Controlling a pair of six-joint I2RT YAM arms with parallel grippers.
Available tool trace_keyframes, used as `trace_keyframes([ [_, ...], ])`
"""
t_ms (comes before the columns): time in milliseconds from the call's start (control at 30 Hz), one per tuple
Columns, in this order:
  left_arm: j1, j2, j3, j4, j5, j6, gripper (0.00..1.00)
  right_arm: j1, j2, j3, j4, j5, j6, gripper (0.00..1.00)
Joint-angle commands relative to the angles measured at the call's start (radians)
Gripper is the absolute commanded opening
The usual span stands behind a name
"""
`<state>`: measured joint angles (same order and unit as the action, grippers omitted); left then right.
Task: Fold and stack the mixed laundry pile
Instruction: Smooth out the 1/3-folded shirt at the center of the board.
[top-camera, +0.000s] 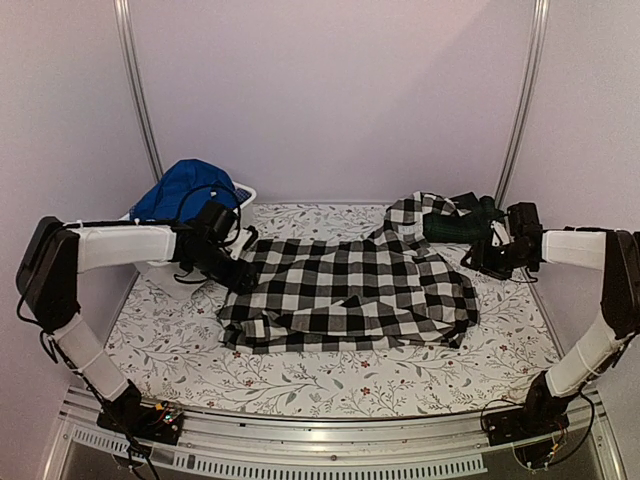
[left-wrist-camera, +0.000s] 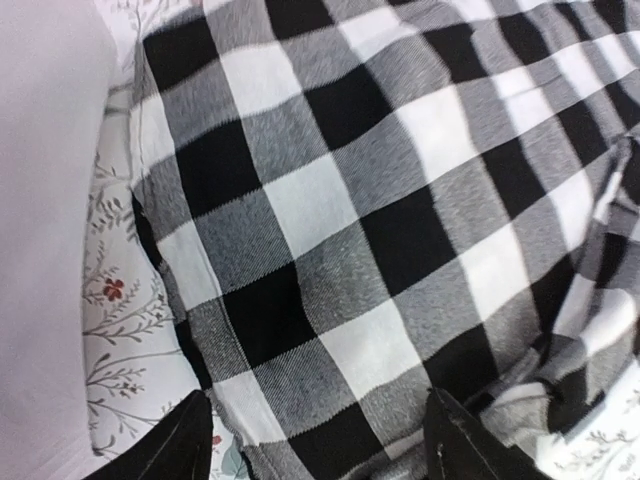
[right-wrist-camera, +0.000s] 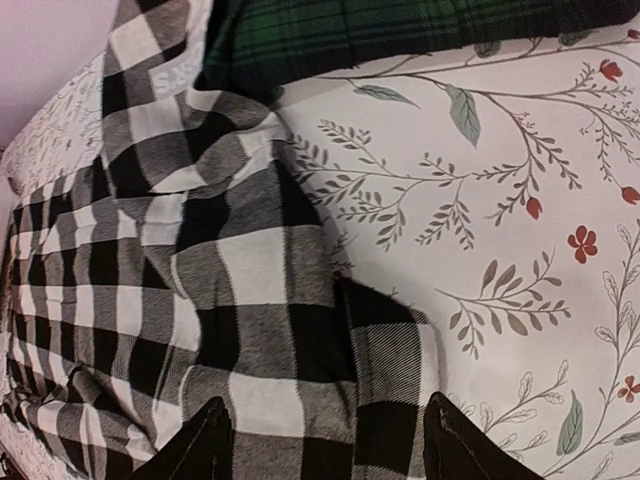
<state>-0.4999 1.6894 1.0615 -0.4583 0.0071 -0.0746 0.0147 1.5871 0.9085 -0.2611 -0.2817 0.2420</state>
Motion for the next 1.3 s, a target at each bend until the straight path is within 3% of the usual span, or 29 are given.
trace_keyframes([
  [0, -0.014, -0.151, -0.037, 0.015, 0.110, 0.117, 0.71, 0.025, -0.206, -0.061, -0.062, -0.235, -0.040, 0.64],
  [200, -0.124, -0.155, -0.094, -0.082, 0.138, 0.256, 0.68, 0.124, -0.331, -0.175, -0.156, -0.318, 0.020, 0.64],
  [333, -0.174, -0.111, -0.086, -0.128, 0.169, 0.243, 0.68, 0.182, -0.364, -0.217, -0.193, -0.316, 0.069, 0.68],
  [500, -0.217, -0.045, -0.090, -0.164, 0.093, 0.230, 0.68, 0.249, -0.350, -0.239, -0.259, -0.248, 0.111, 0.72],
  [733, -0.221, 0.006, -0.027, -0.199, 0.027, 0.219, 0.41, 0.262, -0.345, -0.279, -0.211, -0.240, 0.159, 0.72],
  [1033, -0.215, -0.051, 0.007, -0.198, 0.050, 0.234, 0.27, 0.265, -0.327, -0.304, -0.182, -0.221, 0.170, 0.73],
  [1233, -0.173, -0.069, 0.071, -0.174, 0.010, 0.228, 0.00, 0.276, -0.307, -0.329, -0.161, -0.222, 0.182, 0.74],
  [1267, -0.156, -0.069, 0.090, -0.167, -0.002, 0.224, 0.00, 0.278, -0.304, -0.329, -0.158, -0.223, 0.182, 0.74],
])
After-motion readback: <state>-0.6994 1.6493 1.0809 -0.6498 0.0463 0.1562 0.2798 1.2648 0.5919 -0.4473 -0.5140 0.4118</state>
